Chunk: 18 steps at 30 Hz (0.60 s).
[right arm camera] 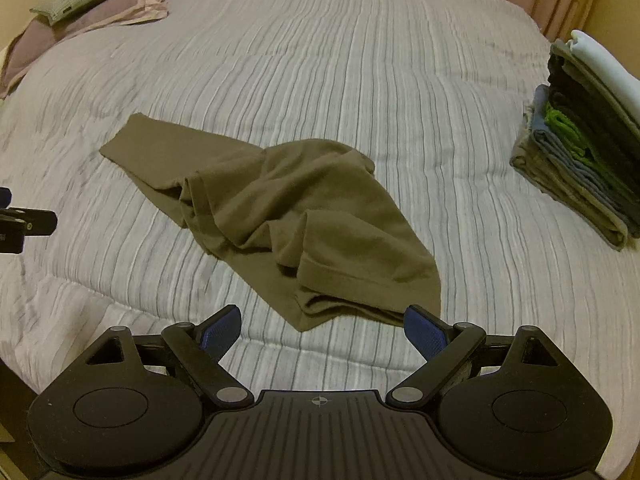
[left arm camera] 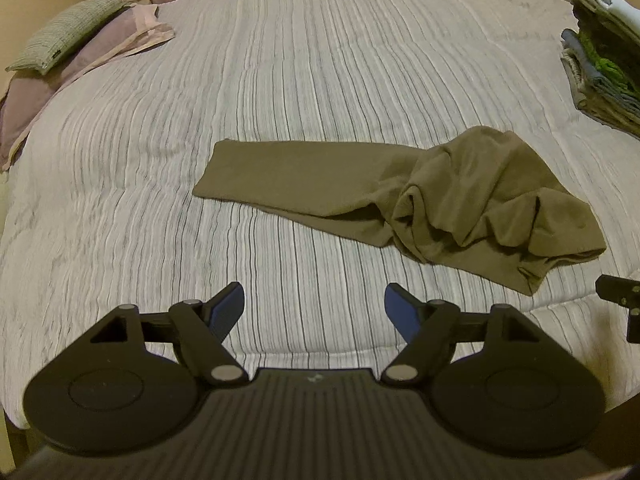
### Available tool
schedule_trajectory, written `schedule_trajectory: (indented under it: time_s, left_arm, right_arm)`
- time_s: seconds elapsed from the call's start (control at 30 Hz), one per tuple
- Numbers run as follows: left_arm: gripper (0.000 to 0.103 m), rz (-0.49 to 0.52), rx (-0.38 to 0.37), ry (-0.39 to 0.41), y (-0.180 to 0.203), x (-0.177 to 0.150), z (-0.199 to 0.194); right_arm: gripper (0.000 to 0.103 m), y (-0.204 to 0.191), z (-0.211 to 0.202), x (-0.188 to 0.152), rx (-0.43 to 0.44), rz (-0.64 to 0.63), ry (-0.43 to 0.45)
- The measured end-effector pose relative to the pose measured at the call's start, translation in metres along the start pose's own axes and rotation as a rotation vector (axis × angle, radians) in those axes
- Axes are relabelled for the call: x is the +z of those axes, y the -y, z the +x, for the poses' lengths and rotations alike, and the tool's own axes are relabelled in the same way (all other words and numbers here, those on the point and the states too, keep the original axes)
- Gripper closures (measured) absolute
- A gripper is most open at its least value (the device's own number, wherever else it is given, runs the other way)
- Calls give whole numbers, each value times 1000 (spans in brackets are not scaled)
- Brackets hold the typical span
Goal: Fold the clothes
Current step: 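Move both tools over the shirt, positioning above its body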
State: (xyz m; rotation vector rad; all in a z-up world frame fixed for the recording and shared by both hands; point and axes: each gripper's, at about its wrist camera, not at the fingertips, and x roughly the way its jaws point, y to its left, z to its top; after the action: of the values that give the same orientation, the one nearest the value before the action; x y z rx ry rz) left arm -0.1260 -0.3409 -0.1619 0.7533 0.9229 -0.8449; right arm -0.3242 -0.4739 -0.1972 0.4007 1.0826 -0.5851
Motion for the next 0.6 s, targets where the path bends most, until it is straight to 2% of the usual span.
schedule_trajectory:
  time_s: [0.27,0.6]
  left_arm:
    - [29,93,-21,41,-5,14,25]
    - [32,238,-46,56,-10,30,86]
  right_arm:
    - [11,-2,13,5,-39,64,-3]
    - [11,-12,47,10,-101,82,-27]
